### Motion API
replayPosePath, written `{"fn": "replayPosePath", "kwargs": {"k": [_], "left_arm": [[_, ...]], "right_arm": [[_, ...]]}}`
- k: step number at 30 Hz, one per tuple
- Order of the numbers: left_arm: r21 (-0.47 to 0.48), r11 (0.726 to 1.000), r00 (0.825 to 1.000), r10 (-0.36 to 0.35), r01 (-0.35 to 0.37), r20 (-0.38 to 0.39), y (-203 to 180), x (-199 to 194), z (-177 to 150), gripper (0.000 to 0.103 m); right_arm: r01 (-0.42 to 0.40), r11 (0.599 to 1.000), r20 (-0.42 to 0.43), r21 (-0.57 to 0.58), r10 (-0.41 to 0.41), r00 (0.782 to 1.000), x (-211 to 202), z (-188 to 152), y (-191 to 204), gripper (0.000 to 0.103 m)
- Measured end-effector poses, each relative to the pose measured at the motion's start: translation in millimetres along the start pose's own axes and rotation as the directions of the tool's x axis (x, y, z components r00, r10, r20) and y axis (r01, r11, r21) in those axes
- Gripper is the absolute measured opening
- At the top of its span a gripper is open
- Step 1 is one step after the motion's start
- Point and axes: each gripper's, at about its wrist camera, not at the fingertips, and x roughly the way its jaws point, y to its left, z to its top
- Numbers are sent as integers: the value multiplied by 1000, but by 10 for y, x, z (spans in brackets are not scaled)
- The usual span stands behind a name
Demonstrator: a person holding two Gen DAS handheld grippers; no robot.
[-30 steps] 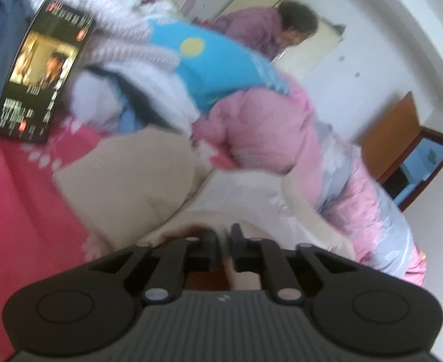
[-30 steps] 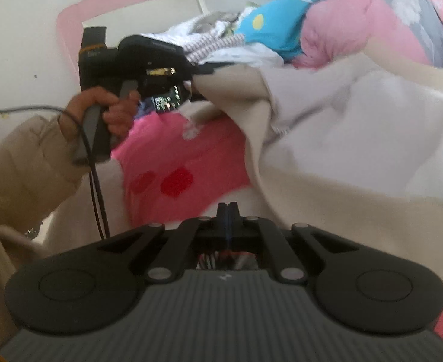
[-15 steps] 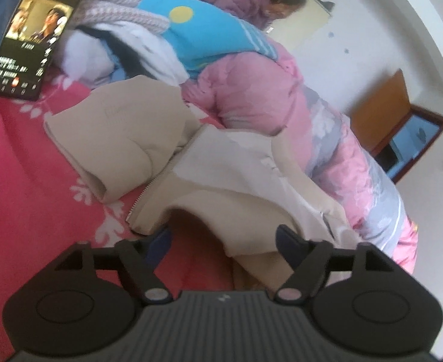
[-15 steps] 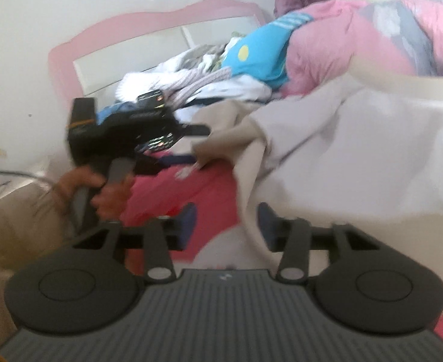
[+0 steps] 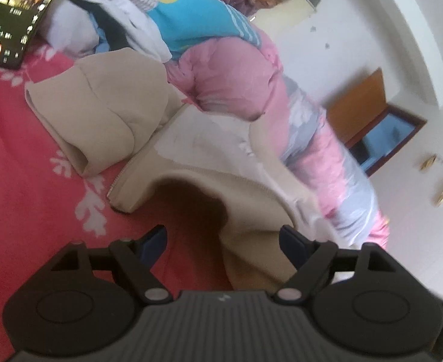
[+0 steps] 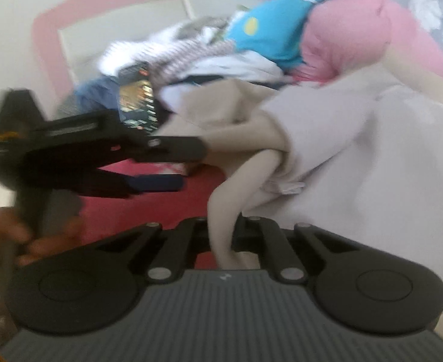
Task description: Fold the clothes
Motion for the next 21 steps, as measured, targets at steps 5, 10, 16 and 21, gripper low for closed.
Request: {"fn": "replayPosePath", "kwargs": {"k": [5, 10, 16, 21], "left_arm": [[-77, 995, 998, -63, 61, -20, 85, 30, 17, 83], [-100, 991, 995, -94, 90, -35, 87, 75, -7, 77], [-47, 998, 995, -56, 52, -77, -60, 109, -31, 3], [40, 999, 995, 29, -33, 95, -185, -280, 137, 3]], "right_arm": [[-70, 997, 22, -33, 71, 997, -323, -110, 97, 1], [-115, 992, 25, -42, 116, 993, -602, -256, 172, 1], [-105, 995, 19, 2, 105, 994, -587, -400, 191, 1], [-112, 993, 47, -39, 114, 992, -718, -319, 209, 1]]}}
